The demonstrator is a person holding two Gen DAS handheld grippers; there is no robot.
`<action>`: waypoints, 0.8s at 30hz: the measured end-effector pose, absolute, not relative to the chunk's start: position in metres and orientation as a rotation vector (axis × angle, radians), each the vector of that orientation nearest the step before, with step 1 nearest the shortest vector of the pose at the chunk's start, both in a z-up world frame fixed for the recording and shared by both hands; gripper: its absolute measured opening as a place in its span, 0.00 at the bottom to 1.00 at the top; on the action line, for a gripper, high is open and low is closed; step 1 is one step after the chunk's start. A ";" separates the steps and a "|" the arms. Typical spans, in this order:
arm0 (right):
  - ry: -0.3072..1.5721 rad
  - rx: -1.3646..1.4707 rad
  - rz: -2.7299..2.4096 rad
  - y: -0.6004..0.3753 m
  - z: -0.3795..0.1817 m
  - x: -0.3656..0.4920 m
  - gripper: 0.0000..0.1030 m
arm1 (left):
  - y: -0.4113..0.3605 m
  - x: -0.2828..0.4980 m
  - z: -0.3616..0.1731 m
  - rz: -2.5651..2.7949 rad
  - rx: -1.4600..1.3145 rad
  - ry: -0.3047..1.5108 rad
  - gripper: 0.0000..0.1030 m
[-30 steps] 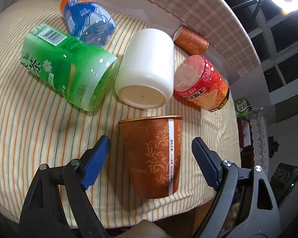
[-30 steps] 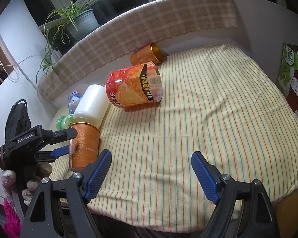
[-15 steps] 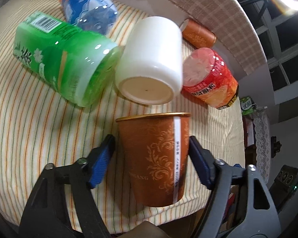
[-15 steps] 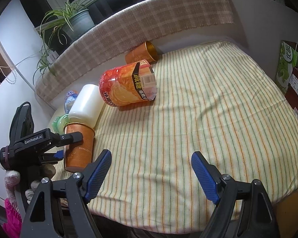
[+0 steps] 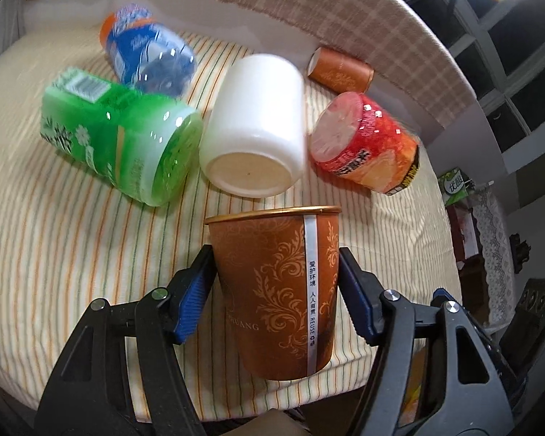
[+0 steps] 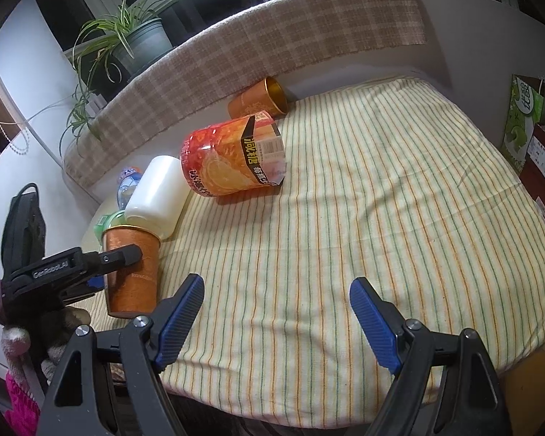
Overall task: Flip cup upright
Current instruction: 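Rotate the held cup with the left gripper so its rim faces up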
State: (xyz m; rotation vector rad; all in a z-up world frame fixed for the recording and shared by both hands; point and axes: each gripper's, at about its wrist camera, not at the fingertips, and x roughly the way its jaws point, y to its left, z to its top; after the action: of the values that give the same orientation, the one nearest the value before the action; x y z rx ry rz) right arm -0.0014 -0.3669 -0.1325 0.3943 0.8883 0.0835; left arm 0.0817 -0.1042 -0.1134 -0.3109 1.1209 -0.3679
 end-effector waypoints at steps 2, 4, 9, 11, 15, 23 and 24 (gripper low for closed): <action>0.886 0.390 0.084 -0.365 -0.131 -0.002 0.82 | -0.106 0.076 -0.106 -0.368 -0.279 1.088 0.66; 0.884 0.388 0.084 -0.363 -0.130 -0.002 0.82 | -0.109 0.070 -0.098 -0.369 -0.245 1.050 0.66; 0.881 0.386 0.084 -0.361 -0.129 -0.004 0.82 | -0.112 0.061 -0.090 -0.379 -0.201 0.975 0.66; 0.881 0.382 0.085 -0.359 -0.129 -0.005 0.82 | -0.114 0.060 -0.089 -0.389 -0.187 0.944 0.66; 0.882 0.372 0.080 -0.356 -0.129 -0.007 0.82 | -0.115 0.058 -0.094 -0.393 -0.147 0.853 0.66; 0.893 0.371 0.067 -0.355 -0.133 -0.011 0.82 | -0.123 0.048 -0.107 -0.365 -0.059 0.694 0.66; 0.894 0.374 0.066 -0.356 -0.133 -0.012 0.82 | -0.124 0.048 -0.110 -0.360 -0.052 0.689 0.66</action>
State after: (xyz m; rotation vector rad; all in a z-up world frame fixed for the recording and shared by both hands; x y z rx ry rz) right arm -0.0116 -0.3560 -0.1334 0.3742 0.8935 0.0661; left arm 0.0475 -0.1237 -0.1095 -0.0515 0.6888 -0.3598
